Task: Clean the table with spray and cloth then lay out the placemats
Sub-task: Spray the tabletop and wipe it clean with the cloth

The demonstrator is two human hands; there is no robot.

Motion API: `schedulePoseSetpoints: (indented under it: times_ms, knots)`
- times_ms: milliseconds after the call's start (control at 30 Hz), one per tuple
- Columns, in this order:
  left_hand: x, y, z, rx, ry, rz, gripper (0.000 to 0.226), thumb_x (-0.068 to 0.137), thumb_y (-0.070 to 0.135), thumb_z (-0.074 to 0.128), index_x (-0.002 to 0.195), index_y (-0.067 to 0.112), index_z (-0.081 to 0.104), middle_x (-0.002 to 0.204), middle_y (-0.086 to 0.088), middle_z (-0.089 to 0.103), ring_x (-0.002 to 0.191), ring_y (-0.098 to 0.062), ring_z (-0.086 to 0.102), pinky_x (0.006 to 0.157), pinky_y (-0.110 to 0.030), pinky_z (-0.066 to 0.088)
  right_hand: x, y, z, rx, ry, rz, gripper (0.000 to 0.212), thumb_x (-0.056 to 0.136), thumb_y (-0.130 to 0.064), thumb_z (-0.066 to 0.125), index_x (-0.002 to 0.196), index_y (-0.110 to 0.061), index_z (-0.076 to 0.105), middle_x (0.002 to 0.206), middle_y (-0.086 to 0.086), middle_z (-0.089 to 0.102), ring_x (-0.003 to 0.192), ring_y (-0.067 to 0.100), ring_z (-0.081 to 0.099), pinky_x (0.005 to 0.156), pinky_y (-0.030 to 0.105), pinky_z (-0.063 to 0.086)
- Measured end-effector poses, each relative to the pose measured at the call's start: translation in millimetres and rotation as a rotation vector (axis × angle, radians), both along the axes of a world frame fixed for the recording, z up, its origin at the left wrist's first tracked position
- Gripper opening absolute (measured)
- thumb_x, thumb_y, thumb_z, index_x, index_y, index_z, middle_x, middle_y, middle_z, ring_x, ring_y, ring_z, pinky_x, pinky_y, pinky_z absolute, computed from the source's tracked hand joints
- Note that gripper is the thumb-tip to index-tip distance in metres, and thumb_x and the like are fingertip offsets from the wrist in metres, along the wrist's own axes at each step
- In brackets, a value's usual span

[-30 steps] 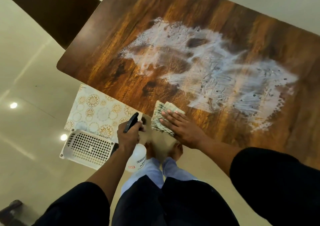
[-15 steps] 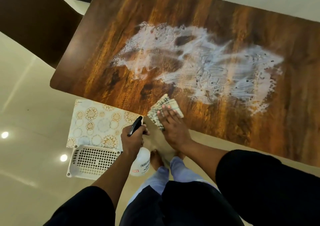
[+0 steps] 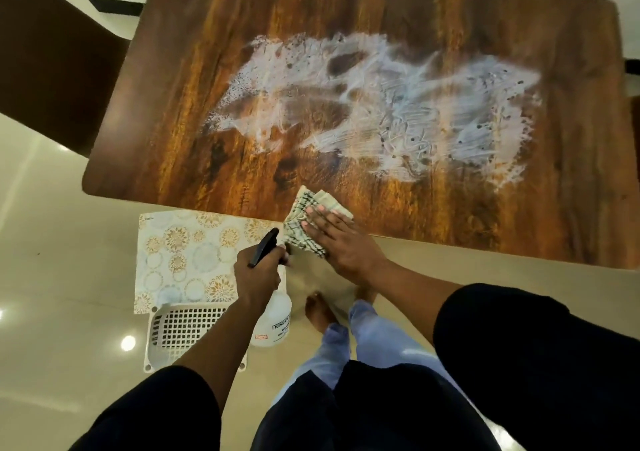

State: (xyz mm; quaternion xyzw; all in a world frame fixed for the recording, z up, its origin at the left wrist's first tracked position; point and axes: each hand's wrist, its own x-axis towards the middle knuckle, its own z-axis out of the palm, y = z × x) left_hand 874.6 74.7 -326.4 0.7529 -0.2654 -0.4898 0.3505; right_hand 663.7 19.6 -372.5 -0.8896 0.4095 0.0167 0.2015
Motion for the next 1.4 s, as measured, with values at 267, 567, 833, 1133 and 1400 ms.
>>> schedulePoseSetpoints:
  times_ms: [267, 567, 833, 1133, 1400]
  knots:
    - [-77, -19, -15, 0.075, 0.152, -0.209, 0.017, 0.093, 0.014, 0.074, 0.085, -0.001, 0.076, 0.077, -0.021, 0.077, 0.047, -0.027, 0.046, 0.043, -0.028, 0.039, -146, 54, 8, 0.025, 0.106, -0.412, 0.08, 0.096, -0.027, 0.051, 0.165, -0.02, 0.014, 0.173, 0.004, 0.005, 0.16, 0.024, 0.001, 0.127, 0.045, 0.018]
    - [-154, -45, -11, 0.044, 0.232, -0.417, 0.066, 0.077, 0.037, 0.081, 0.119, -0.011, 0.064, 0.085, -0.021, 0.078, 0.049, -0.024, 0.053, 0.042, -0.029, 0.044, -279, 69, 10, 0.151, 0.125, -1.019, 0.069, 0.099, -0.035, 0.031, 0.164, -0.016, 0.017, 0.171, 0.012, 0.005, 0.159, 0.031, 0.003, 0.126, 0.04, 0.006]
    - [-206, -63, 4, 0.008, 0.187, -0.446, 0.017, 0.1, 0.01, 0.07, 0.093, -0.005, 0.074, 0.079, -0.022, 0.076, 0.055, -0.03, 0.058, 0.044, -0.029, 0.042, -274, 34, 12, 0.118, 0.109, -1.129, 0.068, 0.105, -0.027, 0.048, 0.164, -0.014, 0.018, 0.171, 0.016, 0.006, 0.159, 0.034, 0.005, 0.127, 0.04, 0.005]
    - [-244, -83, 29, -0.025, 0.114, -0.374, 0.018, 0.1, 0.005, 0.068, 0.097, -0.012, 0.072, 0.08, -0.028, 0.074, 0.048, -0.028, 0.057, 0.038, -0.026, 0.04, -243, -3, 7, 0.121, -0.004, -0.359, 0.072, 0.104, -0.027, 0.05, 0.165, -0.025, 0.013, 0.172, -0.001, -0.006, 0.159, 0.021, -0.009, 0.126, 0.037, 0.0]
    - [-266, -92, 40, -0.017, 0.014, -0.368, 0.018, 0.1, 0.008, 0.068, 0.089, -0.005, 0.074, 0.077, -0.023, 0.075, 0.039, -0.015, 0.051, 0.04, -0.026, 0.04, -375, -43, 12, 0.101, 0.029, -0.709, 0.072, 0.105, -0.026, 0.047, 0.165, -0.029, 0.008, 0.172, -0.001, -0.006, 0.159, 0.021, -0.004, 0.128, 0.036, 0.003]
